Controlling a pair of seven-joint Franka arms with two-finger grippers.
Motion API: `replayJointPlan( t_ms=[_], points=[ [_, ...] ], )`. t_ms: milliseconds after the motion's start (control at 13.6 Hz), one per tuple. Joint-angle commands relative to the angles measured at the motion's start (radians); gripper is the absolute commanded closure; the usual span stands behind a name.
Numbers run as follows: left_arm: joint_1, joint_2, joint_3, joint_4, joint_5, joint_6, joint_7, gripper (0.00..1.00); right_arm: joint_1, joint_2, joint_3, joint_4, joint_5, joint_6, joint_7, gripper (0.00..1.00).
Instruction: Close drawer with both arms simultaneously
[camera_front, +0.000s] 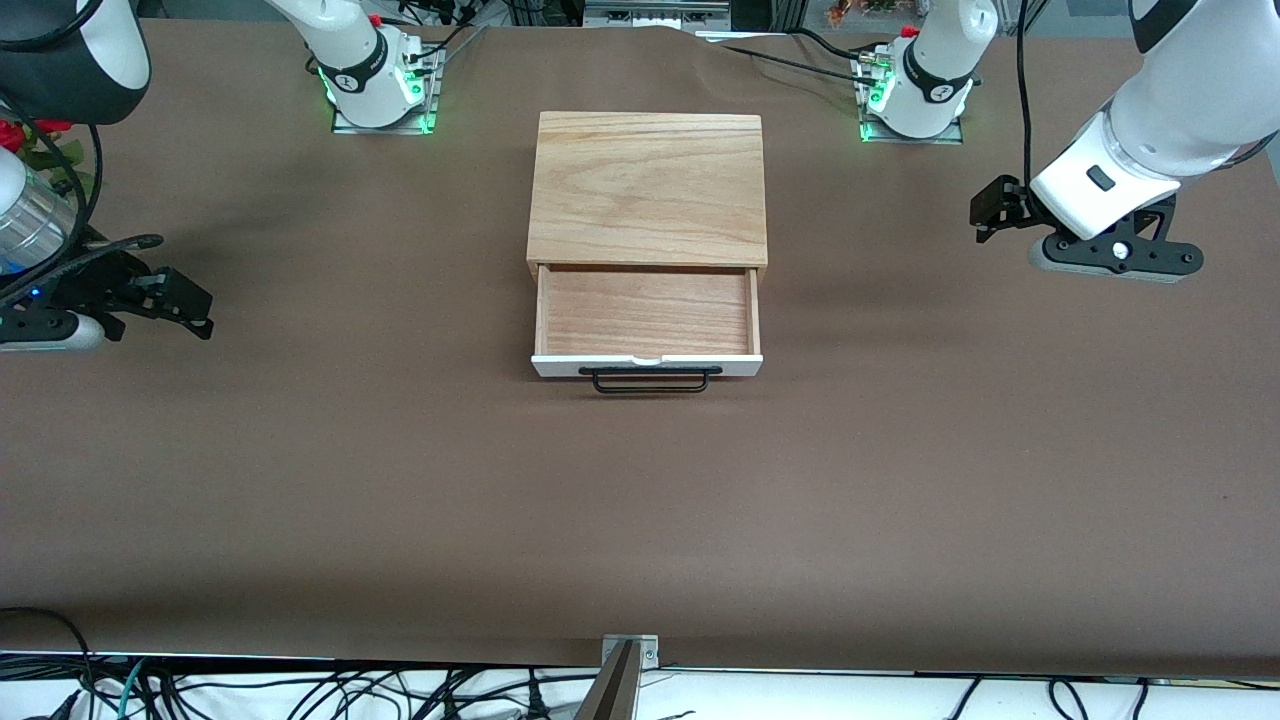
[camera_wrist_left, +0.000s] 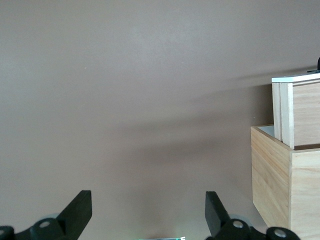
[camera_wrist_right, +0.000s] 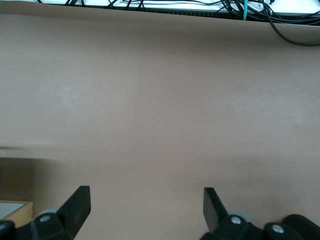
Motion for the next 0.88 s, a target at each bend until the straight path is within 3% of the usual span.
replayJointPlan(
  t_ms=[0, 808],
  points=[
    [0.001, -0.003, 0.0, 0.008, -0.008, -0.017, 0.004, 0.0, -0.001, 0.006, 0.0, 0.019, -0.002, -0.017, 0.009, 0.0],
    [0.001, -0.003, 0.0, 0.008, -0.008, -0.018, 0.006, 0.0, 0.0, 0.006, 0.0, 0.019, -0.002, -0.017, 0.011, 0.0]
  ],
)
